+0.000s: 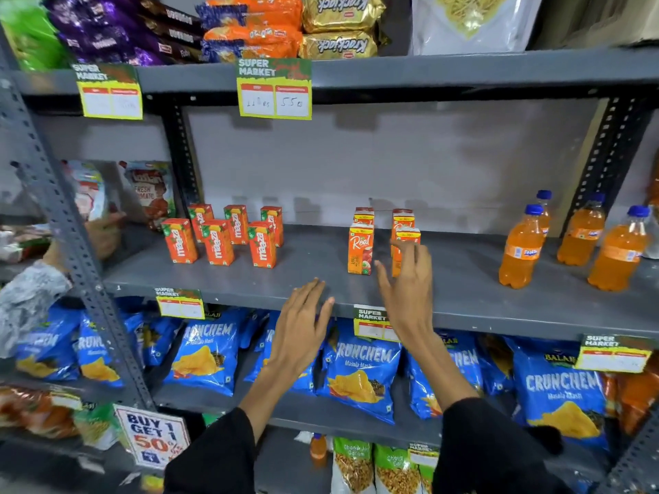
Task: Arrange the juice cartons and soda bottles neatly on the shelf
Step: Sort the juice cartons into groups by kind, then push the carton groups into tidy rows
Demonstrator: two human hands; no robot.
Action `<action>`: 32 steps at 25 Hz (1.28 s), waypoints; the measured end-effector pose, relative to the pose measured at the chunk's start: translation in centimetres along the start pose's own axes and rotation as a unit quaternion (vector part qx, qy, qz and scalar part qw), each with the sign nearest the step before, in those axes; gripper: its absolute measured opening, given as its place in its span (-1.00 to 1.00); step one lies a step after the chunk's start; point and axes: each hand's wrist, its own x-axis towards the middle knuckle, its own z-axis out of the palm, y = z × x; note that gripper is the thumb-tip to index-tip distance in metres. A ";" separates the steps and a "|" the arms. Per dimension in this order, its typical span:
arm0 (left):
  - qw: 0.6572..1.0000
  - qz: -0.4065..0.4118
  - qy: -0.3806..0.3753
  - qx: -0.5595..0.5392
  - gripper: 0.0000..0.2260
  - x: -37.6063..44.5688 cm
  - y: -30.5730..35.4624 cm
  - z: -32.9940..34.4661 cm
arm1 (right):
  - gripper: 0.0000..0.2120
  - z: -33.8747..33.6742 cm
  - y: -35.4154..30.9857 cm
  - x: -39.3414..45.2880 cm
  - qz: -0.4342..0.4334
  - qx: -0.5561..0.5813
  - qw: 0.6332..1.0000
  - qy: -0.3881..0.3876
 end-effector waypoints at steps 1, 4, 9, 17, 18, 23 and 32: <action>0.999 -0.009 0.024 -0.025 -0.60 -0.3 -0.2 -0.9 | -0.64 0.7 -0.9 -0.4 -0.014 0.012 1.000 0.009; 0.992 -0.012 0.117 -0.040 -0.71 -0.4 -1.8 -4.2 | -0.66 4.1 -4.0 -1.1 -0.005 0.078 0.997 -0.008; 0.971 -0.118 0.191 -0.076 -0.74 2.2 -8.0 -9.6 | -0.65 11.4 -9.8 -1.3 0.078 0.137 0.984 -0.081; 0.965 -0.244 0.059 -0.078 -0.28 7.9 -16.6 -11.2 | -0.32 20.3 -14.4 -0.5 0.228 0.076 0.959 -0.150; 0.966 -0.244 0.052 -0.064 -0.28 8.3 -17.0 -11.1 | -0.27 21.1 -14.7 -0.3 0.240 0.064 0.958 -0.141; 0.965 -0.252 0.062 -0.031 -0.38 10.1 -18.5 -10.6 | -0.20 23.7 -16.7 0.4 0.276 -0.050 0.947 -0.156; 0.977 -0.209 0.053 0.008 -0.56 10.1 -20.8 -9.9 | -0.29 25.0 -16.7 0.5 0.261 -0.059 0.950 -0.159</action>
